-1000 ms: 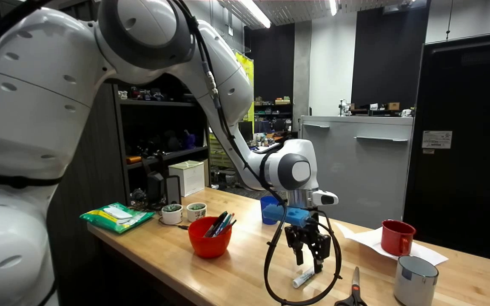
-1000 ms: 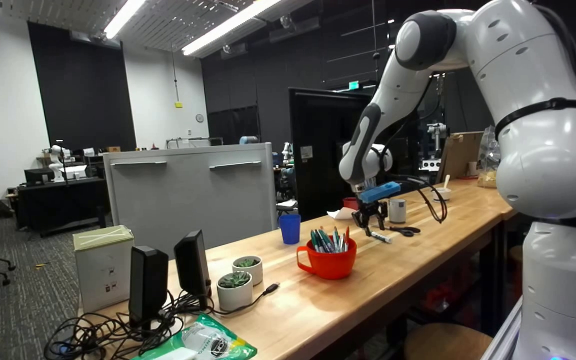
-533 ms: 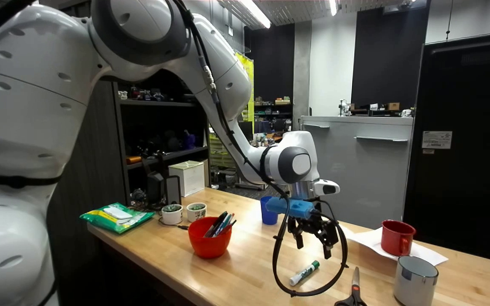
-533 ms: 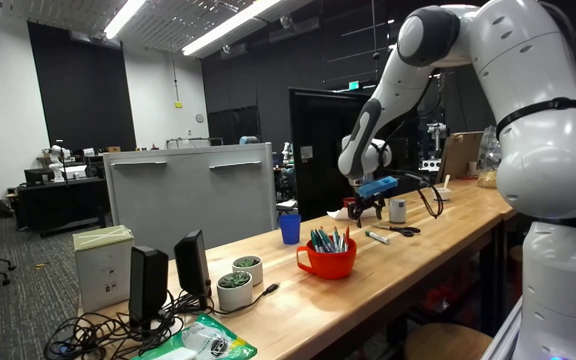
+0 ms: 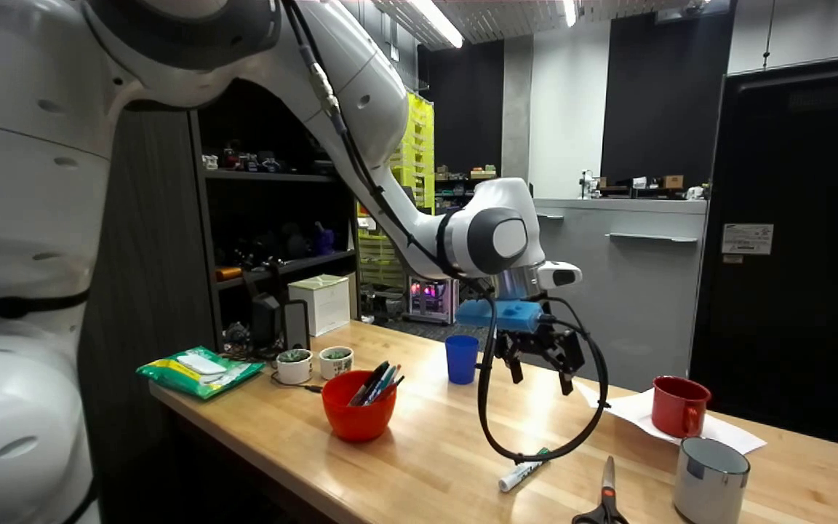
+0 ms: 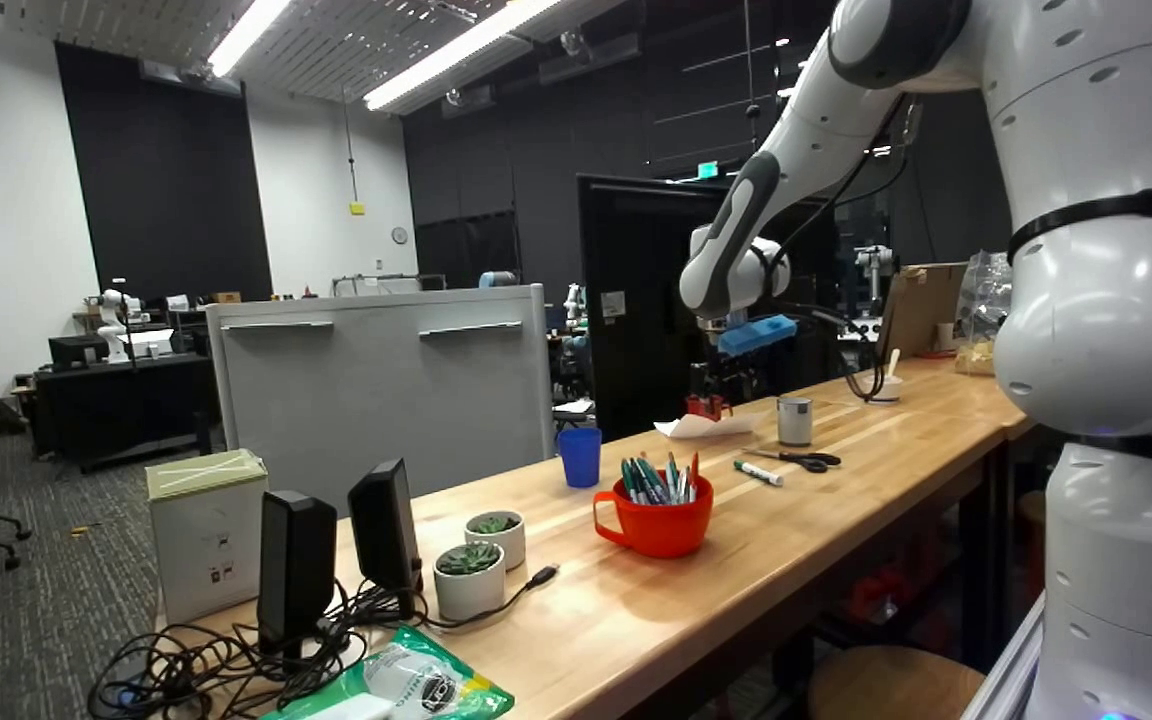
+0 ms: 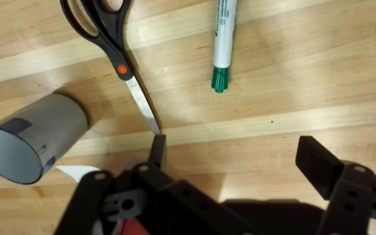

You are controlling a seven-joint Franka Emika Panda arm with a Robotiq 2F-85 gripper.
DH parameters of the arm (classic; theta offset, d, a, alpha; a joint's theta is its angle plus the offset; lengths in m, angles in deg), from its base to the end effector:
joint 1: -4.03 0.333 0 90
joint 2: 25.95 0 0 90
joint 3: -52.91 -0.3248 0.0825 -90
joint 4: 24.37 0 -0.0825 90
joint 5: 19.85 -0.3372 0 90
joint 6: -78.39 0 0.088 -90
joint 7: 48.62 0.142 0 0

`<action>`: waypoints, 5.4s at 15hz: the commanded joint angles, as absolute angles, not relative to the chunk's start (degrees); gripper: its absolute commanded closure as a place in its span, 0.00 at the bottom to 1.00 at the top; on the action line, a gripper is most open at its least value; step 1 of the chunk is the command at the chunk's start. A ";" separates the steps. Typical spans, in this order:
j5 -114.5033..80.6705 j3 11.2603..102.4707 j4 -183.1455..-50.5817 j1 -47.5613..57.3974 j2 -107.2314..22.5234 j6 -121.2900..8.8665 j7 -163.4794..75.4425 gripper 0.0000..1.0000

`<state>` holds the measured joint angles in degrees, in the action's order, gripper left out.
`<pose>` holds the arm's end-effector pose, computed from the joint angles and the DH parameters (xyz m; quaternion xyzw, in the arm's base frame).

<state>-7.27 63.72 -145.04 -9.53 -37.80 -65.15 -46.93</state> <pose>0.5150 -0.2335 0.3466 0.9812 -0.1397 0.0758 0.1093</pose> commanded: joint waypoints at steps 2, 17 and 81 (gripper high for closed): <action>-11.51 63.53 -151.35 -9.21 -29.02 -66.38 -52.53 0.00; -17.76 65.46 -160.38 -8.61 -13.87 -65.45 -64.55 0.00; -16.97 58.26 -117.61 1.42 -61.85 -64.92 -47.62 0.48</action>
<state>-17.95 57.73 -118.95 1.05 -62.04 -66.22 -49.12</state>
